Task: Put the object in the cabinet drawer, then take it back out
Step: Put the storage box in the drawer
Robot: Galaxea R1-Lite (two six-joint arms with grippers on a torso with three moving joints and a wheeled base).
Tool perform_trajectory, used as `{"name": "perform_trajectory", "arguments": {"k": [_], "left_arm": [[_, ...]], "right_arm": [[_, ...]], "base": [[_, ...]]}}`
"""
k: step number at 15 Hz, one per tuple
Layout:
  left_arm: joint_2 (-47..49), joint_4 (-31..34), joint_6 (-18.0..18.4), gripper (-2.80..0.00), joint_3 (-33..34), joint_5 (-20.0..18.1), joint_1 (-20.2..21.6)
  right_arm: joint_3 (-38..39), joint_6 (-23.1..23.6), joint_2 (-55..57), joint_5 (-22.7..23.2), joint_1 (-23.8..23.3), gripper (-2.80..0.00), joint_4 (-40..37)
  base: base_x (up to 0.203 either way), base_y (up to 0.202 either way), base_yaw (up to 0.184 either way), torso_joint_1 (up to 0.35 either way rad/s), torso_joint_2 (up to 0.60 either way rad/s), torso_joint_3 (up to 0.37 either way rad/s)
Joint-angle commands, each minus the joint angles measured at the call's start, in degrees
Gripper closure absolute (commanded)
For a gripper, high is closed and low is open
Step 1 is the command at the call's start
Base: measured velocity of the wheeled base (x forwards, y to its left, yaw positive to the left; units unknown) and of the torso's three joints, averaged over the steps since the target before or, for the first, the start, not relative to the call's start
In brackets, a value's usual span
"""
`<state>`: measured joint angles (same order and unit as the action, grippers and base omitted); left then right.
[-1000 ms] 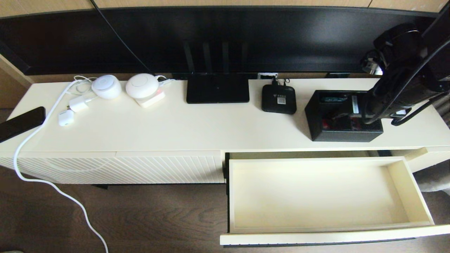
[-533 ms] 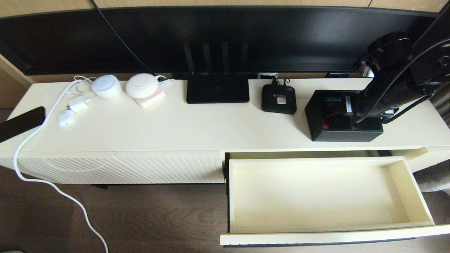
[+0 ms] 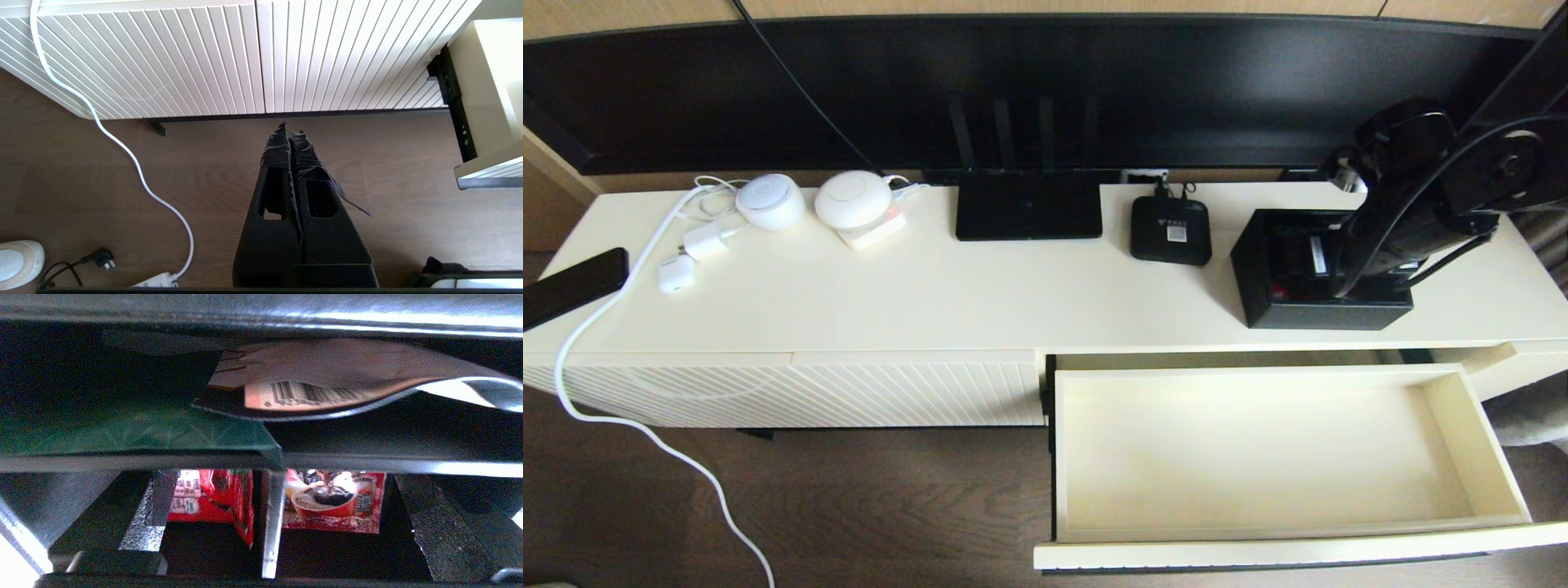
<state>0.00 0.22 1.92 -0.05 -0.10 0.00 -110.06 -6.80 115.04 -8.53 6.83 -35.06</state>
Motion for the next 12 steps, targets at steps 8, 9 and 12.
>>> {"name": "perform_trajectory", "arguments": {"k": [8,9,12], "left_arm": [[0.1,0.0,0.0,0.00,0.0,0.0,0.0],[0.1,0.0,0.0,0.00,0.0,0.0,0.0],[0.1,0.0,0.0,0.00,0.0,0.0,0.0]], "right_arm": [[0.2,-0.1,1.4,0.0,0.4,-2.80,1.9],[-0.1,-0.1,1.8,0.0,0.4,-2.80,2.2],[-0.1,-0.1,2.1,-0.3,0.4,-1.22,3.9]], "base": [[0.000,0.000,0.000,0.000,0.00,0.000],[0.000,0.000,0.000,0.000,0.00,0.000],[0.000,0.000,0.000,0.000,0.00,0.000]]}}
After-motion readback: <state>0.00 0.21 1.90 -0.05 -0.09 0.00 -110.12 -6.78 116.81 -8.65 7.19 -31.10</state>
